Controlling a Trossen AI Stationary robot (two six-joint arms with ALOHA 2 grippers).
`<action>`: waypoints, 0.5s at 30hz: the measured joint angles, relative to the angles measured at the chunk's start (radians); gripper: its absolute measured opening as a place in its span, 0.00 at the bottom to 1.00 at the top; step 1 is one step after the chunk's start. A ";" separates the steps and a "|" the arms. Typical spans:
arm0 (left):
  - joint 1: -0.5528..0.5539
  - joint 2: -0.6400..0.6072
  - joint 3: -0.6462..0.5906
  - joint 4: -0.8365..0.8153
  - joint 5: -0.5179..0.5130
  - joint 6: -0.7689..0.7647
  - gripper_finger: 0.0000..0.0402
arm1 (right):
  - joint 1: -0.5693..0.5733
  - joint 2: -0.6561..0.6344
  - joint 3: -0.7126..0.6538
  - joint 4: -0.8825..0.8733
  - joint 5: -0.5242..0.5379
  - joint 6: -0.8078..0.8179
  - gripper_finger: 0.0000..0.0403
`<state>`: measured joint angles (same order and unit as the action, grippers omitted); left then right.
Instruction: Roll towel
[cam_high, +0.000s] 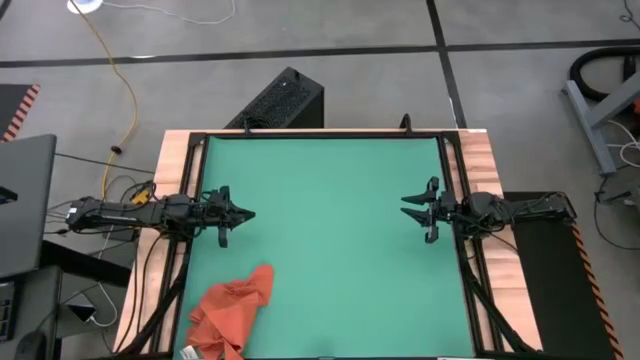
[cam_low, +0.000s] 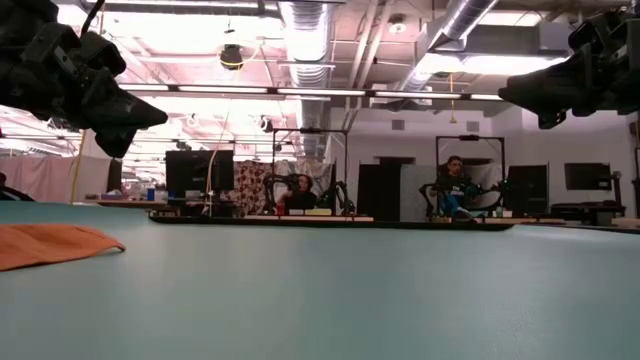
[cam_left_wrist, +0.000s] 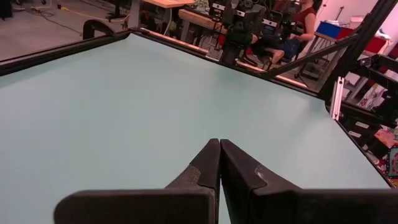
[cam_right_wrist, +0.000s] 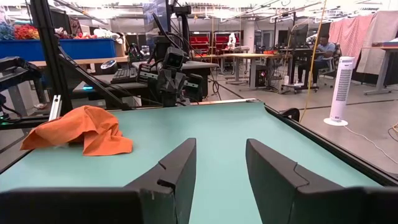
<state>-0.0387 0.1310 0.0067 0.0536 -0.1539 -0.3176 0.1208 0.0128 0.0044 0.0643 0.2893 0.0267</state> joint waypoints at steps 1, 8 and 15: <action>0.000 0.000 0.000 0.000 0.000 0.000 0.00 | 0.000 0.000 0.000 0.000 0.000 0.000 0.40; 0.000 0.000 0.000 0.019 -0.052 0.078 0.00 | 0.000 0.000 0.000 0.000 0.000 0.000 0.40; 0.000 0.000 0.000 0.017 -0.098 0.087 0.00 | 0.000 0.000 0.000 0.000 0.000 0.000 0.40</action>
<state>-0.0387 0.1307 0.0067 0.0704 -0.2518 -0.2301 0.1210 0.0128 0.0045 0.0647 0.2893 0.0268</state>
